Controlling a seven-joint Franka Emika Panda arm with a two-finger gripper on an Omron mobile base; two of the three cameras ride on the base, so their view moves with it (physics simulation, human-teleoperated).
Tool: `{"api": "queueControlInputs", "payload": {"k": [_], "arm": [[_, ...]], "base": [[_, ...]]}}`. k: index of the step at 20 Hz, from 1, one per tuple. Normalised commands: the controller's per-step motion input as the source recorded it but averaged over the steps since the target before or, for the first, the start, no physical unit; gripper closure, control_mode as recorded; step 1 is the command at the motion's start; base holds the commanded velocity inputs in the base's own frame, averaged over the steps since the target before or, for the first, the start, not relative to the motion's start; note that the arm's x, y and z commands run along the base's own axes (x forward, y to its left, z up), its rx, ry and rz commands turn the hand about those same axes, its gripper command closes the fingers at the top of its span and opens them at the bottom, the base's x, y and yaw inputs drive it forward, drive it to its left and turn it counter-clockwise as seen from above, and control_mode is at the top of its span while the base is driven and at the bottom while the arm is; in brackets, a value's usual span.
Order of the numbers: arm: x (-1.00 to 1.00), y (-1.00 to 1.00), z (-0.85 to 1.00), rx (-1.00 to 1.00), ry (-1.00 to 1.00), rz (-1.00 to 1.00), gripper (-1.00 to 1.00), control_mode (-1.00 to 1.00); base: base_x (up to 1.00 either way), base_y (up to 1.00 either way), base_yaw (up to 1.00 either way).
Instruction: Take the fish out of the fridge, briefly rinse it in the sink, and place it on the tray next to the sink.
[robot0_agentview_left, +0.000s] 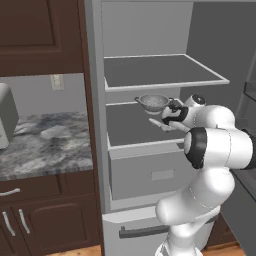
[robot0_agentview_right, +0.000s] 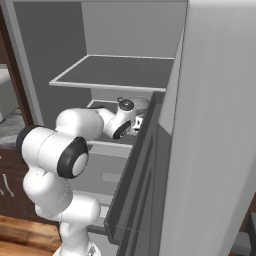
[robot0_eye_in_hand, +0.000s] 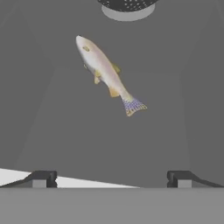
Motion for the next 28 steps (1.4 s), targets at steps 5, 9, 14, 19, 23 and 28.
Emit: {"api": "queueControlInputs", "payload": {"k": [5, 9, 14, 19, 23, 28], "arm": [[0.21, 0.0, -0.18, 0.0, -0.07, 0.0, -1.0, -1.0], [0.37, 0.0, -0.07, 0.0, -0.03, 0.0, -1.0, -1.0], [0.34, 0.0, -0.23, 0.0, 0.0, 0.0, -1.0, -1.0], [0.41, 0.0, -0.26, 0.0, -0.03, 0.0, -1.0, -1.0], [0.37, 0.0, -0.26, 0.0, -0.07, 0.0, -1.0, -1.0], [0.34, 0.0, -0.3, 0.0, -0.06, 0.0, 1.0, -1.0]], "base": [[0.0, 0.0, 0.0], [0.0, 0.0, 0.0], [0.0, 0.0, 0.0], [0.0, 0.0, 0.0], [0.0, 0.0, 0.0], [0.0, 0.0, 0.0]]}}
